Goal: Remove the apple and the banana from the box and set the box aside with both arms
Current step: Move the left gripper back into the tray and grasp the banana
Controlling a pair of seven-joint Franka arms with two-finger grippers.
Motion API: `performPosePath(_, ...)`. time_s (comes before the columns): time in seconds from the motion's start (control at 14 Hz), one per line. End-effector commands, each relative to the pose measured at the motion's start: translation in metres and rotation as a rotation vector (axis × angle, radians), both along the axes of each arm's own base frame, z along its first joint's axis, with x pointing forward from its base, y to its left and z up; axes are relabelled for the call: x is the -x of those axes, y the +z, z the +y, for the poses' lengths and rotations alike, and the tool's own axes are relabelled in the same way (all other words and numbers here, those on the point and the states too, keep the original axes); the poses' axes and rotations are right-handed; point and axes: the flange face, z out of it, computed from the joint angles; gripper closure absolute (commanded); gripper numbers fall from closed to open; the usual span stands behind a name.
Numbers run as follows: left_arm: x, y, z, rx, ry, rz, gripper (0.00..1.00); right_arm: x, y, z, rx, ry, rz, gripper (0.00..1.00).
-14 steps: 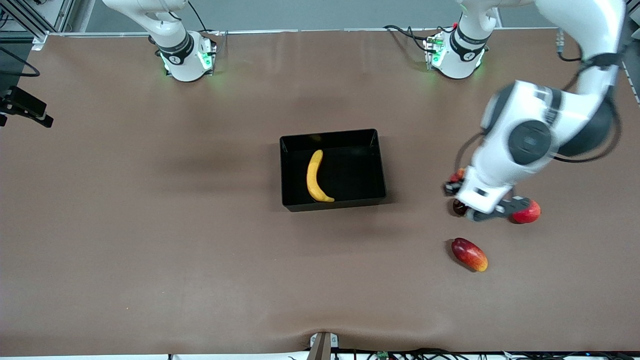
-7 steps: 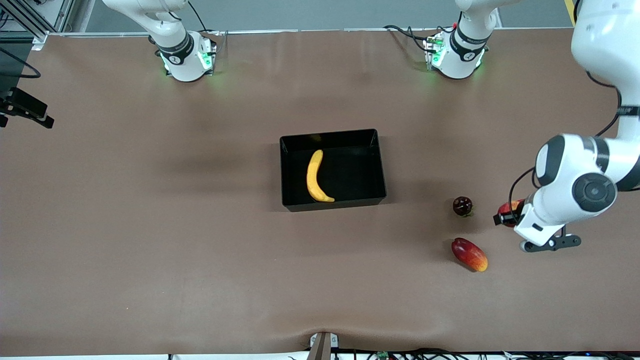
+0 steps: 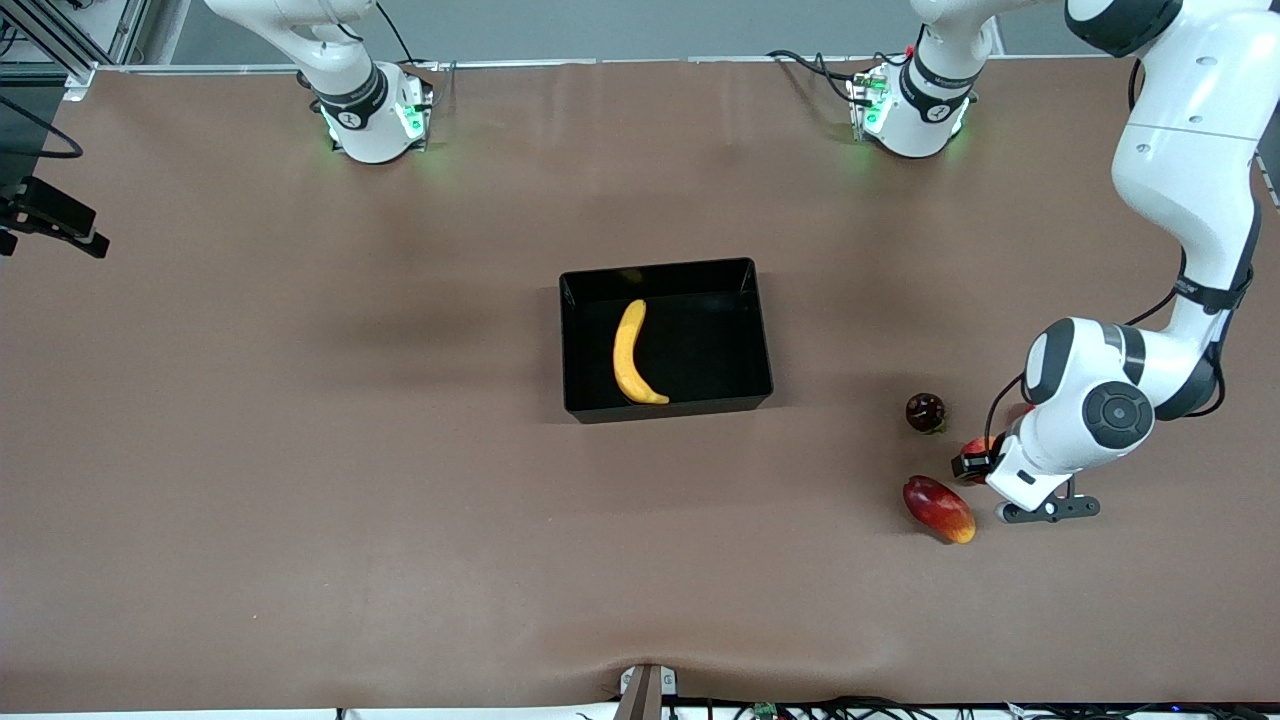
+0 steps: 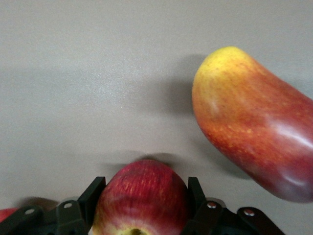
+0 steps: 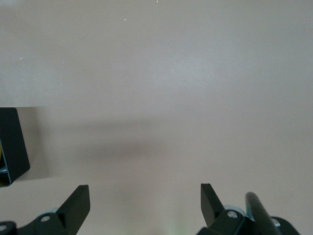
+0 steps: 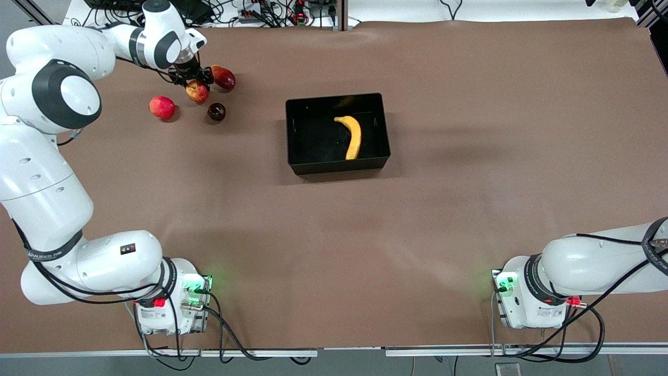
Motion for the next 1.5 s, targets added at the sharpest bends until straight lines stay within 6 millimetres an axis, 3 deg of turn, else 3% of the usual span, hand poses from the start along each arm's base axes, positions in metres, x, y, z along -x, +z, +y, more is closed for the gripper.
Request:
performPosePath(0.0, -0.004, -0.001, 0.004, -0.02, -0.01, -0.017, 0.02, -0.001, 0.002, -0.001, 0.016, -0.003, 0.001, 0.0)
performPosePath(0.21, -0.008, 0.015, 0.005, -0.029, -0.013, -0.034, 0.0, -0.001, 0.002, 0.0, 0.016, -0.001, 0.001, 0.0)
performPosePath(0.36, -0.008, 0.044, -0.006, -0.048, -0.018, -0.037, 0.0, -0.001, 0.002, -0.001, 0.016, -0.003, 0.001, 0.0)
performPosePath(0.43, -0.005, 0.063, -0.022, -0.055, -0.028, -0.023, 0.0, -0.001, 0.002, -0.001, 0.016, -0.003, 0.001, 0.0)
performPosePath(0.57, 0.003, 0.097, -0.069, -0.066, -0.039, -0.005, 0.0, -0.001, 0.002, -0.002, 0.016, -0.004, 0.001, 0.0)
performPosePath(0.86, 0.039, 0.144, -0.219, -0.042, -0.041, 0.013, 0.0, -0.001, 0.001, -0.003, 0.016, -0.006, 0.003, 0.0)
performPosePath(1.07, 0.075, 0.15, -0.314, -0.015, -0.077, -0.007, 0.0, -0.003, -0.001, -0.001, 0.016, -0.001, 0.007, 0.0)
performPosePath(1.43, 0.128, 0.116, -0.442, 0.037, -0.081, 0.007, 0.0, -0.004, -0.003, -0.004, 0.015, -0.007, 0.01, 0.0)
